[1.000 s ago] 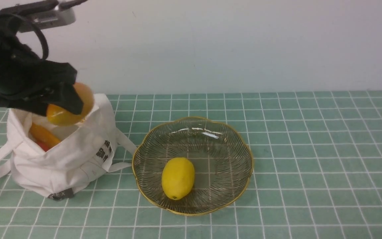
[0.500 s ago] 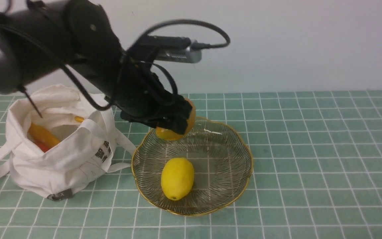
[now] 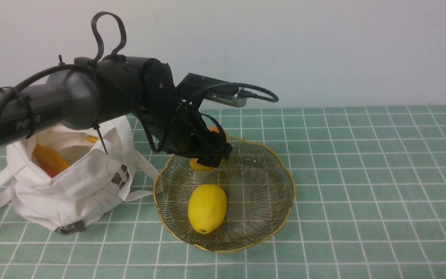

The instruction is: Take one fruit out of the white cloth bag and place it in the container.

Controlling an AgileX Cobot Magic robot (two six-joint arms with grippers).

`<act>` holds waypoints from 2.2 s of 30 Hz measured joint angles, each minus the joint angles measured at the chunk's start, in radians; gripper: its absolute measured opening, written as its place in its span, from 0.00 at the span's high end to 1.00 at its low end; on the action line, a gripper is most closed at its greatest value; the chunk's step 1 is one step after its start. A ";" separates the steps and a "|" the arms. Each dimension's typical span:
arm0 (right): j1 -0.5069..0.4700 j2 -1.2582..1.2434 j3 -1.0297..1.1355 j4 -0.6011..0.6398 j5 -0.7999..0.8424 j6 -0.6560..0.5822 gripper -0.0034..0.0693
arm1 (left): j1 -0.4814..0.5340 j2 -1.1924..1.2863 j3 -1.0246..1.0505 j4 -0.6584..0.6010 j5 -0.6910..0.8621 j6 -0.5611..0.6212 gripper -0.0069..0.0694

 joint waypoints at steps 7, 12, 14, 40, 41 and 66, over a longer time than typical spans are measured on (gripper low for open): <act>0.000 0.000 0.000 0.000 0.000 0.000 0.97 | 0.000 0.001 -0.019 0.042 0.063 -0.008 0.11; 0.000 0.000 0.000 0.000 0.000 0.000 0.97 | 0.000 -0.021 -0.120 0.074 0.215 -0.010 0.15; 0.000 0.000 0.000 0.000 0.000 0.000 0.97 | 0.000 -0.041 -0.162 0.112 0.291 -0.033 0.22; 0.000 0.000 0.000 0.000 0.000 0.000 0.97 | 0.000 -1.249 0.409 0.295 0.009 -0.390 0.92; 0.000 0.000 0.000 0.000 0.000 0.000 0.97 | 0.000 -1.294 0.466 0.295 -0.031 -0.392 0.92; 0.000 0.000 0.000 0.000 0.000 0.000 0.97 | 0.027 -1.650 0.968 0.378 -0.141 -0.345 0.92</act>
